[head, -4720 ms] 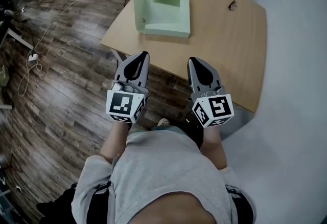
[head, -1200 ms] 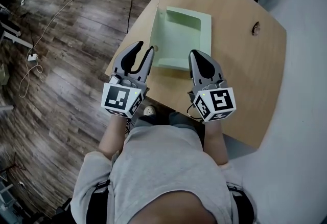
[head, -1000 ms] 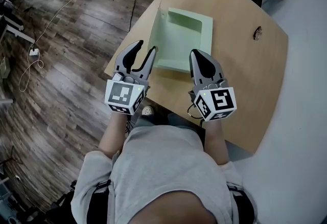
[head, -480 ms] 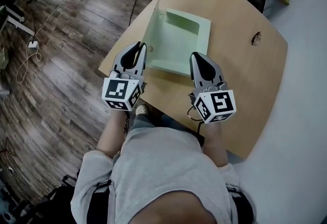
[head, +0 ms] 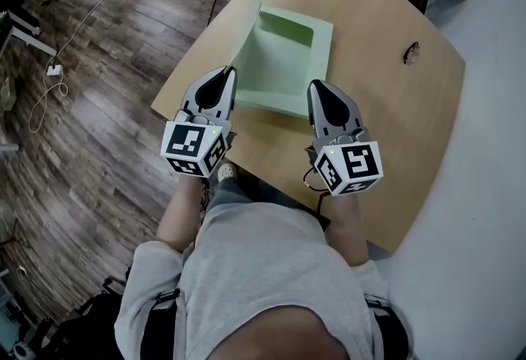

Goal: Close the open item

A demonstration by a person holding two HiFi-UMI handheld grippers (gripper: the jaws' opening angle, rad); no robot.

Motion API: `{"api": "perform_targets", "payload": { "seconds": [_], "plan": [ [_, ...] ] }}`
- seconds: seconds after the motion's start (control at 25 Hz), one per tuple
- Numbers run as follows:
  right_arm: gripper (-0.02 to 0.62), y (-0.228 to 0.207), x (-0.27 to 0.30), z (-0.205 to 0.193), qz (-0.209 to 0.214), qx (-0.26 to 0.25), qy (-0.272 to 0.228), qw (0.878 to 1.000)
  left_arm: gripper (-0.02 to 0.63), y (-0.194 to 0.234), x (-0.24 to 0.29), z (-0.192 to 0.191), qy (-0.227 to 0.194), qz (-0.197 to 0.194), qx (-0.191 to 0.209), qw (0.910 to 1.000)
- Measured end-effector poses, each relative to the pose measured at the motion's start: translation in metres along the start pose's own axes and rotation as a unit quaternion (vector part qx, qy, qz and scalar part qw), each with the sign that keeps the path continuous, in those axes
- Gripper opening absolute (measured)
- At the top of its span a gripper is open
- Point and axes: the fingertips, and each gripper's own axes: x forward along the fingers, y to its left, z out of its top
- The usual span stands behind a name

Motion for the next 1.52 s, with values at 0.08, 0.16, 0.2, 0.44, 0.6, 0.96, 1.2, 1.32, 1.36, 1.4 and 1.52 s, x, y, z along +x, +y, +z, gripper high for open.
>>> {"api": "perform_targets", "payload": {
  "seconds": [0.08,0.16,0.2,0.44,0.6,0.96,1.2,1.32,1.36,1.4,1.52],
  "plan": [
    [0.011,-0.008,-0.004,-0.001,-0.002,0.002,-0.001,1.0,0.018,-0.009,0.004,-0.002,0.004,-0.003,0.0,1.0],
    [0.011,-0.015,-0.009,-0.003,-0.004,0.004,-0.001,1.0,0.018,-0.018,0.008,-0.006,0.01,-0.011,0.0,0.9999],
    [0.011,-0.018,-0.011,-0.004,-0.005,0.005,-0.001,1.0,0.018,-0.023,0.01,-0.008,0.014,-0.016,-0.001,0.9998],
    [0.011,-0.036,-0.021,-0.008,-0.012,0.01,0.001,1.0,0.018,-0.049,0.024,-0.022,0.039,-0.042,0.006,0.9983],
    [0.011,-0.051,-0.028,-0.011,-0.016,0.013,0.003,1.0,0.018,-0.067,0.035,-0.031,0.051,-0.055,0.007,0.9972],
    [0.011,-0.069,-0.04,-0.024,-0.022,0.019,0.011,1.0,0.018,-0.092,0.048,-0.056,0.078,-0.079,0.01,0.9938],
    [0.011,-0.087,-0.046,-0.028,-0.026,0.023,0.012,0.999,0.018,-0.109,0.062,-0.07,0.097,-0.088,0.017,0.9913],
    [0.011,-0.091,-0.05,-0.03,-0.026,0.026,0.013,0.999,0.018,-0.116,0.064,-0.077,0.105,-0.091,0.021,0.99],
    [0.011,-0.091,-0.051,-0.03,-0.027,0.027,0.013,0.999,0.018,-0.118,0.064,-0.078,0.108,-0.093,0.021,0.9896],
    [0.011,-0.091,-0.052,-0.03,-0.027,0.027,0.013,0.999,0.018,-0.119,0.064,-0.079,0.11,-0.094,0.021,0.9893],
    [0.011,-0.094,-0.054,-0.033,-0.027,0.029,0.014,0.999,0.018,-0.124,0.067,-0.087,0.118,-0.097,0.023,0.9879]
  ]
}}
